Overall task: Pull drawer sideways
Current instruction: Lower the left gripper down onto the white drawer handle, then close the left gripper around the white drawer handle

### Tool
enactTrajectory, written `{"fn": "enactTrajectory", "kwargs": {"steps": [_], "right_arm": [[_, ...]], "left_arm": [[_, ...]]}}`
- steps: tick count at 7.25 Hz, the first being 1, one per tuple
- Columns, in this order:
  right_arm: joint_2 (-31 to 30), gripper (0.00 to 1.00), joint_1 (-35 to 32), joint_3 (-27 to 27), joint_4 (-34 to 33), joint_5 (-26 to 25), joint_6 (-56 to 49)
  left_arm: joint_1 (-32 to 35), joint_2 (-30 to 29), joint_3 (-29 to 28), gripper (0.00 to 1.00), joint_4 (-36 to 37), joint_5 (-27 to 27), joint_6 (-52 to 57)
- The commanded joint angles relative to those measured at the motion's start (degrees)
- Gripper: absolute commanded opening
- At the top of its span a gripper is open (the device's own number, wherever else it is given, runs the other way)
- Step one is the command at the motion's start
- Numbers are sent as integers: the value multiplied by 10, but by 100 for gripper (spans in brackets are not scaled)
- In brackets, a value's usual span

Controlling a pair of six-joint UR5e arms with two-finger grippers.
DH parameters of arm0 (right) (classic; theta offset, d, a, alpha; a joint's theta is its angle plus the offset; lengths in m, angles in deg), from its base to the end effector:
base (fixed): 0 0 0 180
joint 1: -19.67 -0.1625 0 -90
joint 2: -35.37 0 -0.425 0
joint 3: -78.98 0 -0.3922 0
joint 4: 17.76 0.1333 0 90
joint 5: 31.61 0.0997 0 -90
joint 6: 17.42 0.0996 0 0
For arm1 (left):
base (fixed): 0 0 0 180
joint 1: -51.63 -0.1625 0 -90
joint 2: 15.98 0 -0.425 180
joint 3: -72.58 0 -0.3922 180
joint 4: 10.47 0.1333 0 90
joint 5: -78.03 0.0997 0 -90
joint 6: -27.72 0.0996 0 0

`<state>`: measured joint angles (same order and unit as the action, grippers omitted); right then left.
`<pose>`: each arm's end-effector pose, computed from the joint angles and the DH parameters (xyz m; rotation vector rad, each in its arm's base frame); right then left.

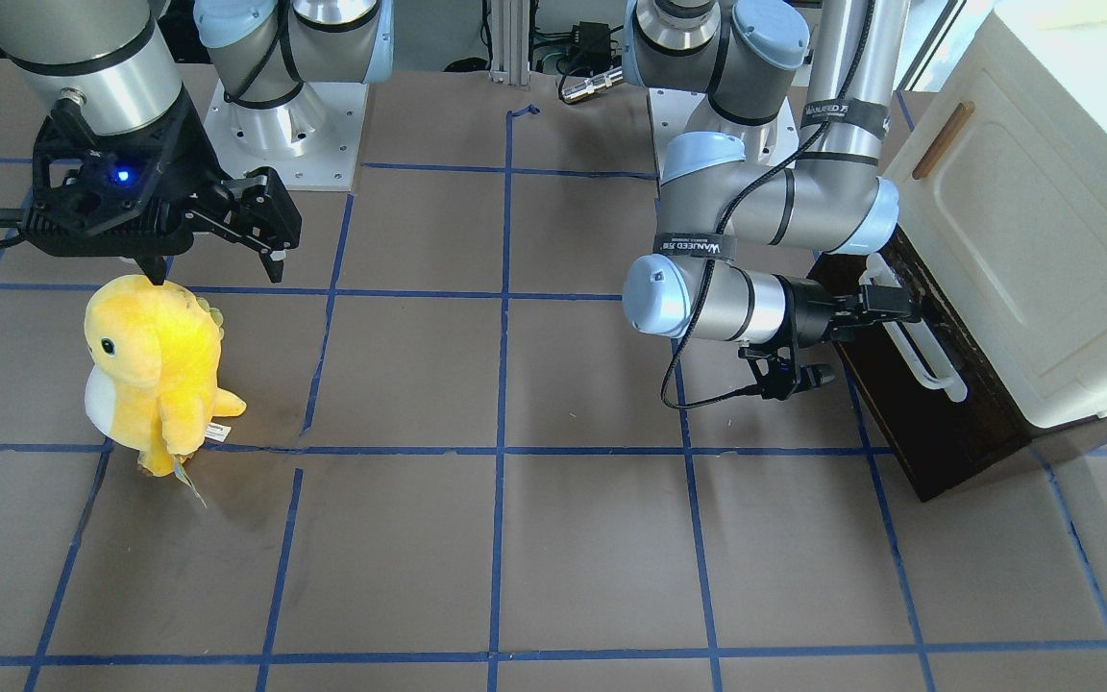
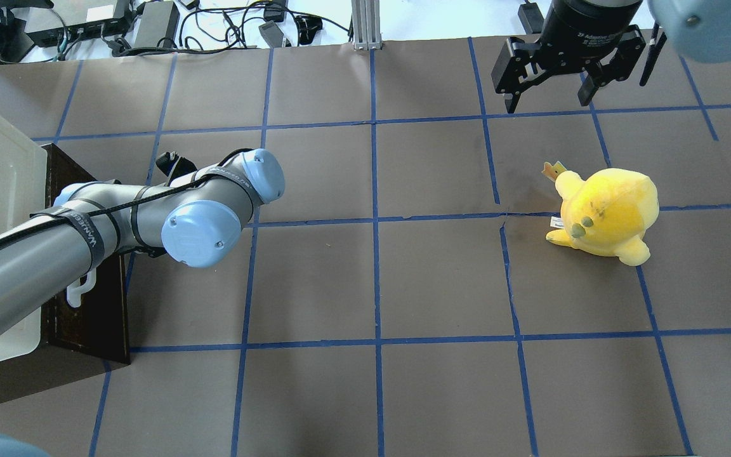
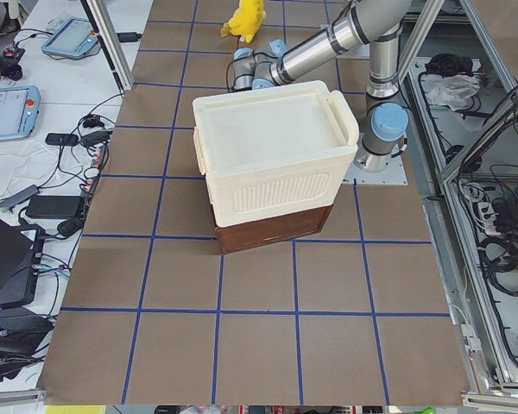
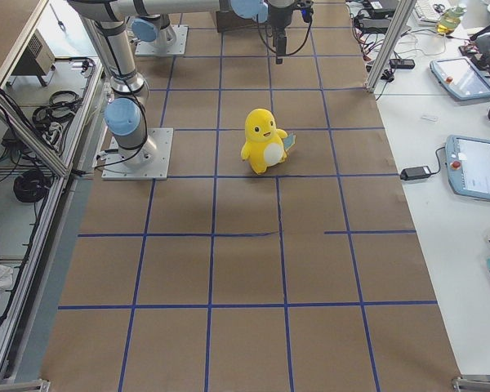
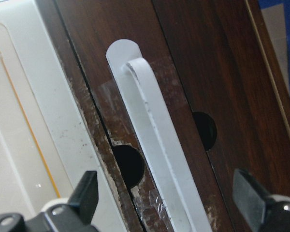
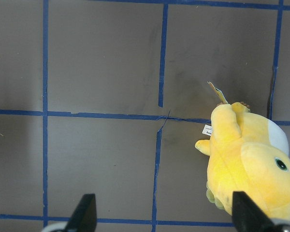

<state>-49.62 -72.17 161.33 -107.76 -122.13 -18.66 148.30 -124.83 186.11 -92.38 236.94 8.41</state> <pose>0.1494 -0.5286 0.5090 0.0838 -3.1308 0.0722 -0.0969 -0.4812 0.2146 0.1846 1.8724 0.2694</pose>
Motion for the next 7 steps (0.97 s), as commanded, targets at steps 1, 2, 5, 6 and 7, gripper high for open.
{"fn": "enactTrajectory", "kwargs": {"steps": [1, 2, 5, 6, 7], "right_arm": [[0, 100, 0, 0, 0, 0, 0], [0, 100, 0, 0, 0, 0, 0], [0, 100, 0, 0, 0, 0, 0], [0, 100, 0, 0, 0, 0, 0], [0, 100, 0, 0, 0, 0, 0]], "left_arm": [[-1, -7, 12, 100, 0, 14, -5], [-2, -10, 12, 98, 0, 21, -5], [-8, -13, 13, 96, 0, 29, -6], [-10, -14, 13, 95, 0, 31, -5], [-21, -15, 14, 96, 0, 30, -6]]}}
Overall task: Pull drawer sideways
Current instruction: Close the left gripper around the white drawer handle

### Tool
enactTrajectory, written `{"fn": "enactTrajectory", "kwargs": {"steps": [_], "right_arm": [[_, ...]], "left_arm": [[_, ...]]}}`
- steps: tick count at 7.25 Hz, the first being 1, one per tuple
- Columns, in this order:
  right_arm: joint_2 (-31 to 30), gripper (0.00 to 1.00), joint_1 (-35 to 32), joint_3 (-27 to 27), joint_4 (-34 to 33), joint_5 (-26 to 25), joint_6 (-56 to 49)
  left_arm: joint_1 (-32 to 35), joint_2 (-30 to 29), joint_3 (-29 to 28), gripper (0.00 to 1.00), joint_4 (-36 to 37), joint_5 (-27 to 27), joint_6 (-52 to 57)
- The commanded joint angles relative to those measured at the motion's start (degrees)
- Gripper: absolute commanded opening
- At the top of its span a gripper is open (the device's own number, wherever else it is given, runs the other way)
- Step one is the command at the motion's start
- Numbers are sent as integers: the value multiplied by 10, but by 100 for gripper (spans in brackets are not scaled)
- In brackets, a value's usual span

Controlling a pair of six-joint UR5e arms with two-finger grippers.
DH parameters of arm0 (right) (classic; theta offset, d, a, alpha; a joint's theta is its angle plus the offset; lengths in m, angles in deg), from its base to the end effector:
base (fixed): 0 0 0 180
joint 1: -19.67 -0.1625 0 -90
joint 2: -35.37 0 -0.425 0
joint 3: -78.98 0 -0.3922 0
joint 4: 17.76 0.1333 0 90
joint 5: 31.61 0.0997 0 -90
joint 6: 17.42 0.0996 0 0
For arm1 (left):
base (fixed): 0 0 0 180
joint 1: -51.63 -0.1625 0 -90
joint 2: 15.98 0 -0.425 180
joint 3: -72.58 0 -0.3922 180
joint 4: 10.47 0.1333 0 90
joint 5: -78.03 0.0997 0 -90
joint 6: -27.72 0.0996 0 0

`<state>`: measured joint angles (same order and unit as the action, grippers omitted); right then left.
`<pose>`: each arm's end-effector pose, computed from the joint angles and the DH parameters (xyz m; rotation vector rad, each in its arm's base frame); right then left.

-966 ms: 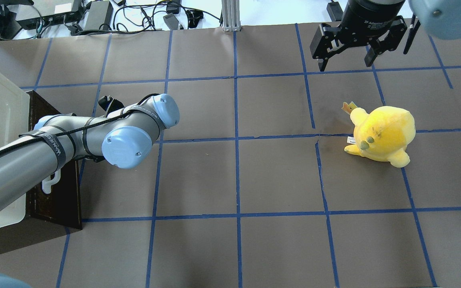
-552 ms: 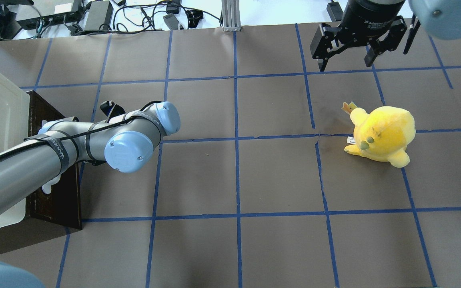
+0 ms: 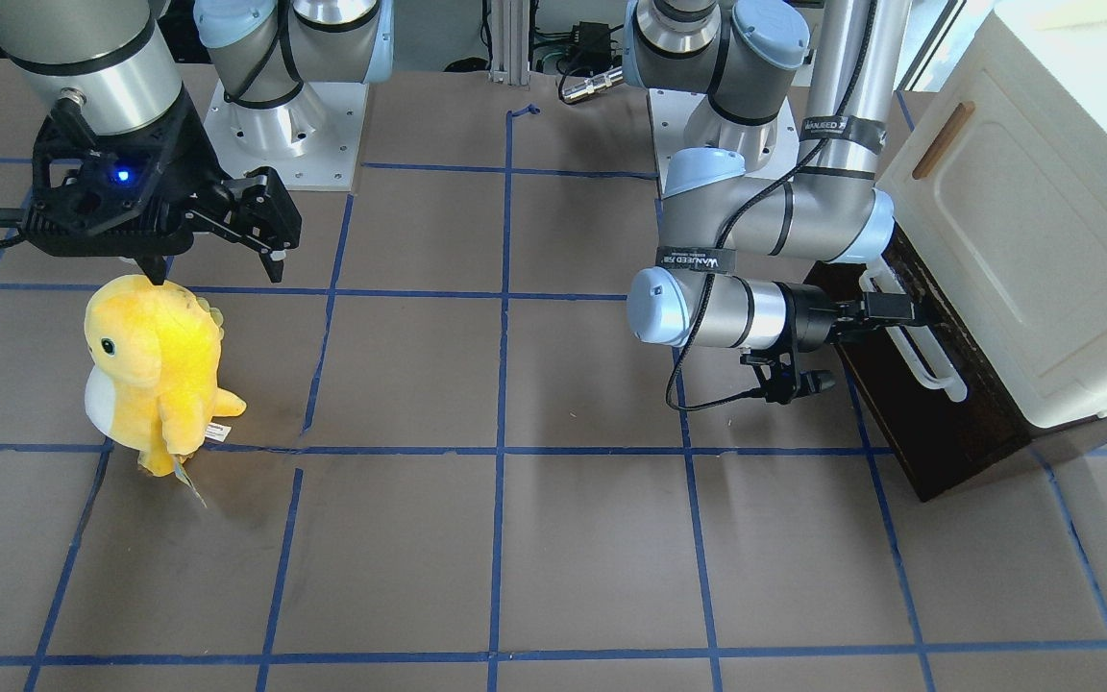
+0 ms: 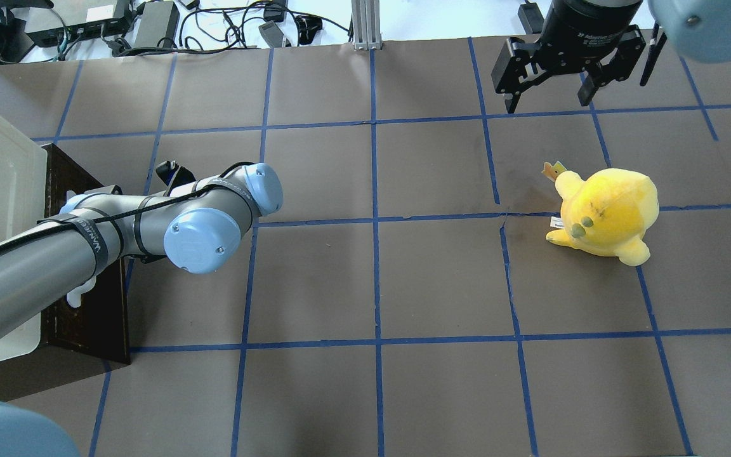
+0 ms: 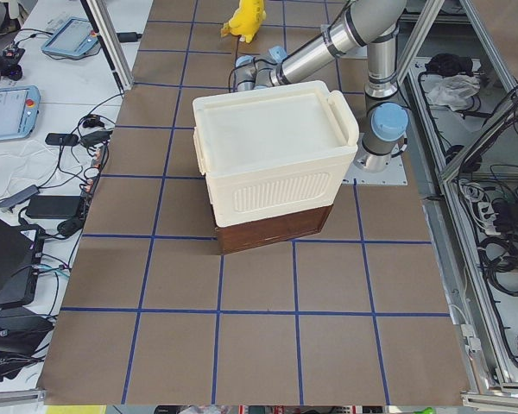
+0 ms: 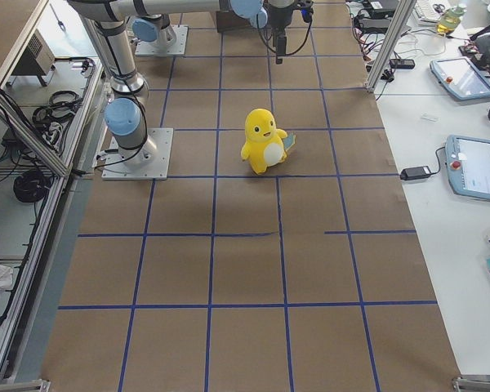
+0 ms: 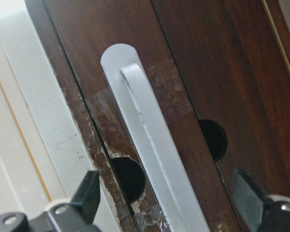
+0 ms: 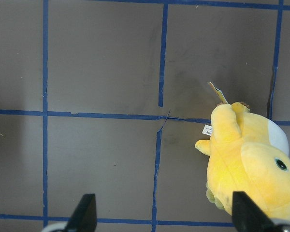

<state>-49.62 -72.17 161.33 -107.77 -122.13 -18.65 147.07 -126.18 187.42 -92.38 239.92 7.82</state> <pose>0.1494 -0.5286 0.5091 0.0836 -3.1308 0.0725 -0.0844 -0.4791 0.1992 0.2038 1.8206 0.2972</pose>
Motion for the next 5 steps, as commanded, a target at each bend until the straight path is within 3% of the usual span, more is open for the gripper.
{"fn": "enactTrajectory", "kwargs": {"steps": [1, 4, 5], "right_arm": [[0, 100, 0, 0, 0, 0, 0], [0, 100, 0, 0, 0, 0, 0], [0, 100, 0, 0, 0, 0, 0]], "left_arm": [[-9, -4, 2, 96, 0, 1, 0], [-9, -11, 0, 94, 1, 1, 0], [-9, -11, 1, 88, 1, 8, 1]]}}
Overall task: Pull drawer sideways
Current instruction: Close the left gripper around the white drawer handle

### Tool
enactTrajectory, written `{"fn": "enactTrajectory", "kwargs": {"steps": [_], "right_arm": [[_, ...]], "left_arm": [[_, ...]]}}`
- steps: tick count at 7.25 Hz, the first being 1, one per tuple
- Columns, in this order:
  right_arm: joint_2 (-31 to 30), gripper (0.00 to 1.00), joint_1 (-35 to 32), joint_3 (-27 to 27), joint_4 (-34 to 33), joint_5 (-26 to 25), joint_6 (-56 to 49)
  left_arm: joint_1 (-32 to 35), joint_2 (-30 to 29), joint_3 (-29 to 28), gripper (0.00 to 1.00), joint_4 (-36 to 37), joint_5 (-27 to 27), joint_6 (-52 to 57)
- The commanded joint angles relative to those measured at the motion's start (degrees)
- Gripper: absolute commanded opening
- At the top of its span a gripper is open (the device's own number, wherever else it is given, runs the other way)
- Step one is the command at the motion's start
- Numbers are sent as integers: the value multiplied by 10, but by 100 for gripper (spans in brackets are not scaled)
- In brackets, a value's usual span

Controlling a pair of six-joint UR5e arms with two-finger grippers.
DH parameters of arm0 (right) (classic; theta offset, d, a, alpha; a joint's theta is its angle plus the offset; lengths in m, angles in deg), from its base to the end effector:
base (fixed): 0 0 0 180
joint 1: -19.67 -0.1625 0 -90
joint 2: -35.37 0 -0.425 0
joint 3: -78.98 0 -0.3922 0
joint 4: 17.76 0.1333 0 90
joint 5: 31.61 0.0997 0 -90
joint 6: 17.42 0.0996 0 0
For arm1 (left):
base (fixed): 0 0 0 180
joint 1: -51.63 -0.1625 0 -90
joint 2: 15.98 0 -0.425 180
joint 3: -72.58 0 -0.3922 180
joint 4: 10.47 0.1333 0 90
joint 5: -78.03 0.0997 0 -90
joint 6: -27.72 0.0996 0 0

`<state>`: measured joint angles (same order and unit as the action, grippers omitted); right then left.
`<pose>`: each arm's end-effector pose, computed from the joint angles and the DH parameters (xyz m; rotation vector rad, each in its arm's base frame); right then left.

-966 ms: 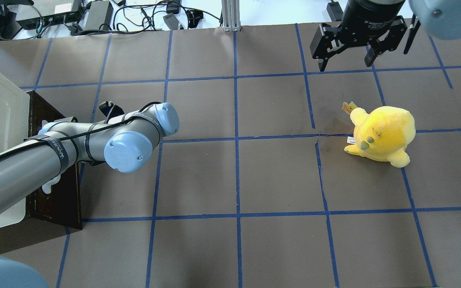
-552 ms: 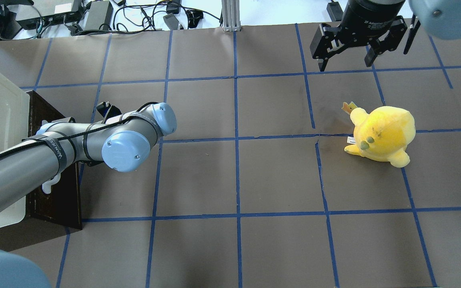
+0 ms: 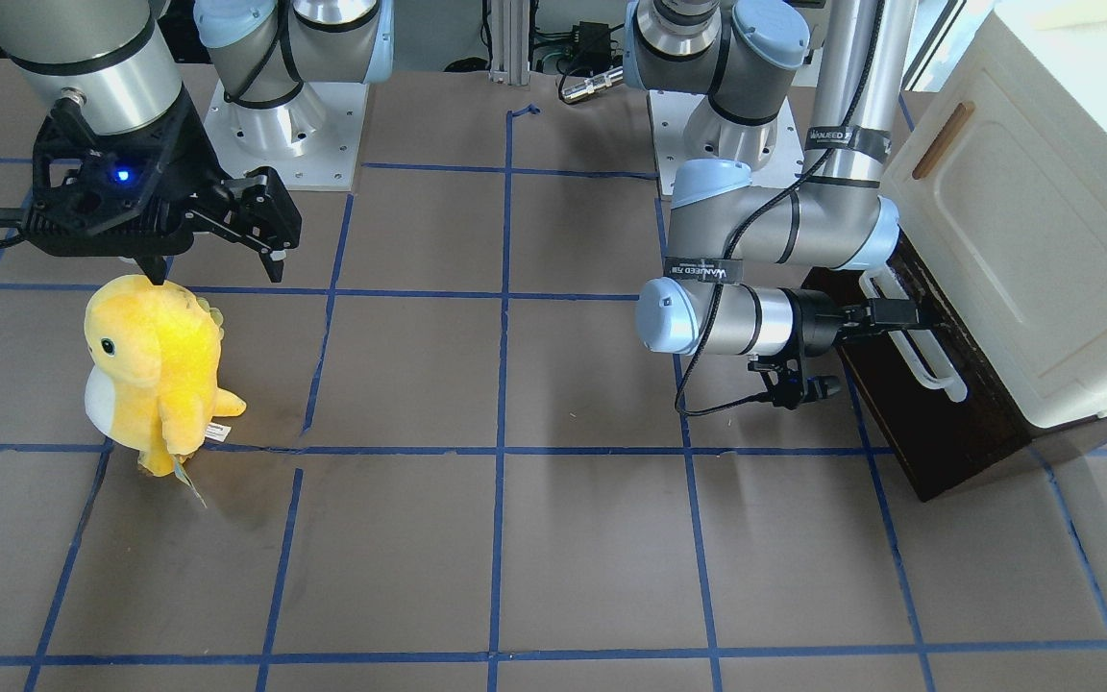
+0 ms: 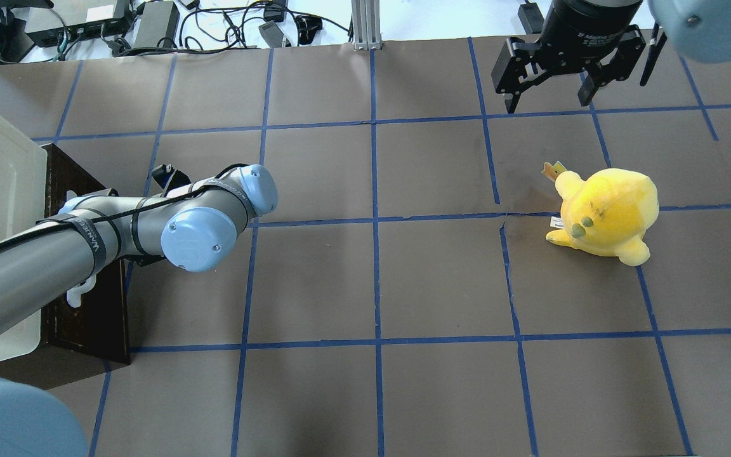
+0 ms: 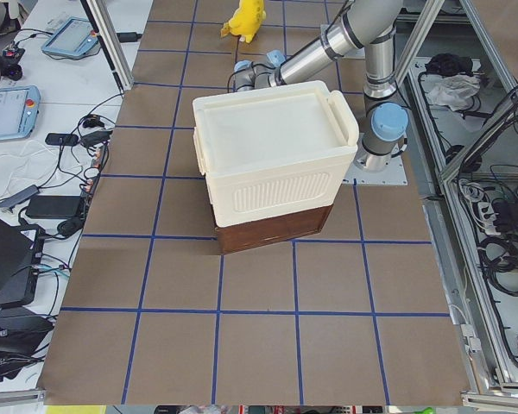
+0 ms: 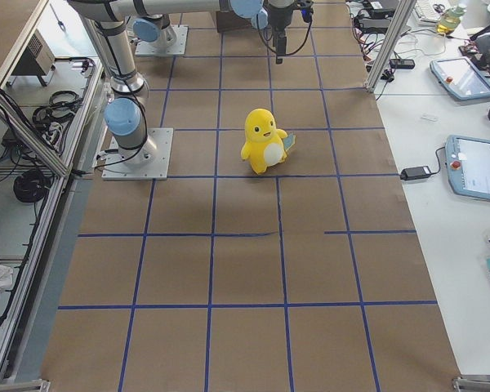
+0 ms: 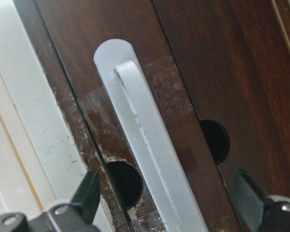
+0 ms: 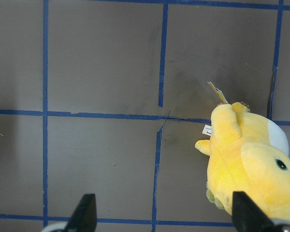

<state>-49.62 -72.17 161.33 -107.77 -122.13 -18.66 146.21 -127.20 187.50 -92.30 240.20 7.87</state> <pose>0.1494 -0.5286 0.5091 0.0838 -3.1308 0.0725 -0.0771 -0.4808 0.1905 0.2049 1.8149 0.3225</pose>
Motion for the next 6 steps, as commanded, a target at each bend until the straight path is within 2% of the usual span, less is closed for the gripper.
{"fn": "enactTrajectory", "kwargs": {"steps": [1, 6], "right_arm": [[0, 100, 0, 0, 0, 0, 0], [0, 100, 0, 0, 0, 0, 0]], "left_arm": [[0, -1, 0, 85, 0, 5, 1], [0, -1, 3, 60, -1, 5, 3]]}}
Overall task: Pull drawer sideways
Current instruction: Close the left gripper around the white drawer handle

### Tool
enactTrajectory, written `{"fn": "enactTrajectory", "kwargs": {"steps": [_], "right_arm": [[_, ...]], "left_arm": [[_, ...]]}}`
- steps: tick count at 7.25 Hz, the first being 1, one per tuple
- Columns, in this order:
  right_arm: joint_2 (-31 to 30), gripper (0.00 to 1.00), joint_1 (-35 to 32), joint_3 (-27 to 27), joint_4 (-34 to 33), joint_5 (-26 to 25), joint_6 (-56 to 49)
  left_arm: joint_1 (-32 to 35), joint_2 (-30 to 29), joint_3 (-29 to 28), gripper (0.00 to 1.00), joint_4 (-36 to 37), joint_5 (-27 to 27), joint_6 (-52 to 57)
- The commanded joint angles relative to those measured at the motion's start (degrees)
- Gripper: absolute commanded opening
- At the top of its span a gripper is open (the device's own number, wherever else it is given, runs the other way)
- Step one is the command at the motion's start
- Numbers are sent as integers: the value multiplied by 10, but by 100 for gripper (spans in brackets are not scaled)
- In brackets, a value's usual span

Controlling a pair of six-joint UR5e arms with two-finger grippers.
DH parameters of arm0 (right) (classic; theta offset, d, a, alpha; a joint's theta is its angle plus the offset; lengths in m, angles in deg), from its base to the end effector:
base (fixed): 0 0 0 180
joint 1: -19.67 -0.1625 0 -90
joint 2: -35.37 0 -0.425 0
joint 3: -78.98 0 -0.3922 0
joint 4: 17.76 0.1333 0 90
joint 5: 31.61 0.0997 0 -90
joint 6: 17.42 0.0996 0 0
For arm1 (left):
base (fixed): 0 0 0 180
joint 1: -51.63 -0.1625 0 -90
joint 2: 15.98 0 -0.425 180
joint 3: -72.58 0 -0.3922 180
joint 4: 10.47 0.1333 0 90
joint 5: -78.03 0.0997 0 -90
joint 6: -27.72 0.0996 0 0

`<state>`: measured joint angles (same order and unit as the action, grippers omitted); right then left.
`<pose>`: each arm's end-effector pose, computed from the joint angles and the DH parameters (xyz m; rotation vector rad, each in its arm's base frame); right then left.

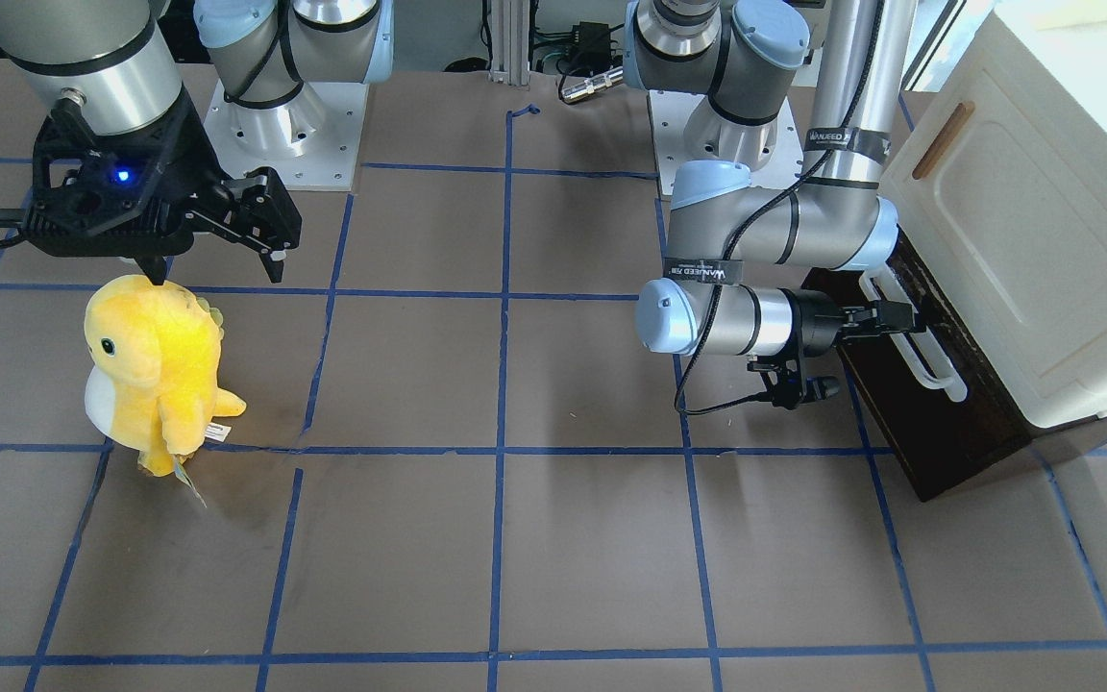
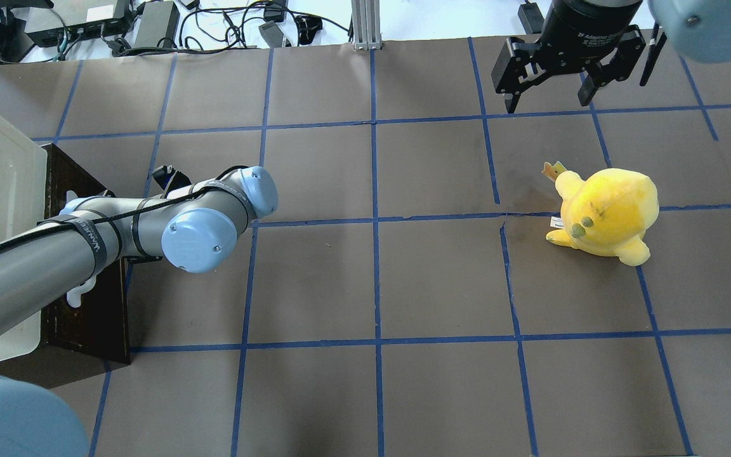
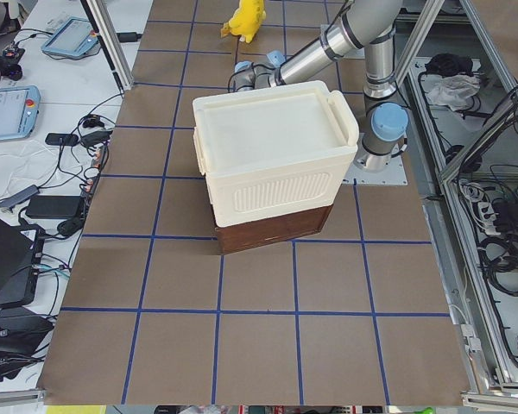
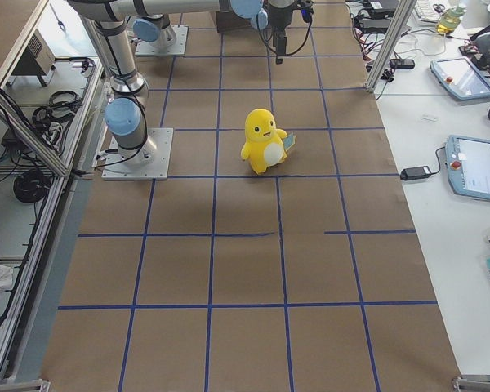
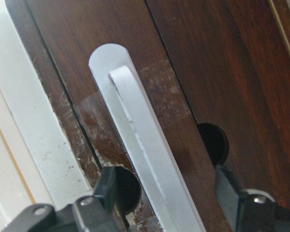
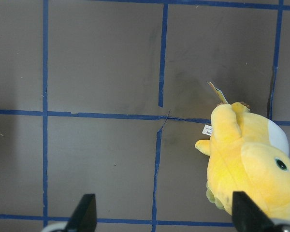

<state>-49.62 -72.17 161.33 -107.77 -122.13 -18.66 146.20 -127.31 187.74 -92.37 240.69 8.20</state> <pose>0.1494 -0.5286 0.5091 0.0838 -3.1308 0.0725 -0.0767 -0.4797 0.1888 0.2180 1.8057 0.3295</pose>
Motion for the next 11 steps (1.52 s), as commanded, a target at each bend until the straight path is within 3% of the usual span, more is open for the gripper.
{"fn": "enactTrajectory", "kwargs": {"steps": [1, 6, 8, 11], "right_arm": [[0, 100, 0, 0, 0, 0, 0], [0, 100, 0, 0, 0, 0, 0], [0, 100, 0, 0, 0, 0, 0], [0, 100, 0, 0, 0, 0, 0]], "left_arm": [[0, -1, 1, 59, 0, 0, 0], [0, -3, 3, 55, 1, 5, 0], [0, -3, 2, 41, 0, 5, 2], [0, -4, 2, 35, 0, 5, 2]]}}
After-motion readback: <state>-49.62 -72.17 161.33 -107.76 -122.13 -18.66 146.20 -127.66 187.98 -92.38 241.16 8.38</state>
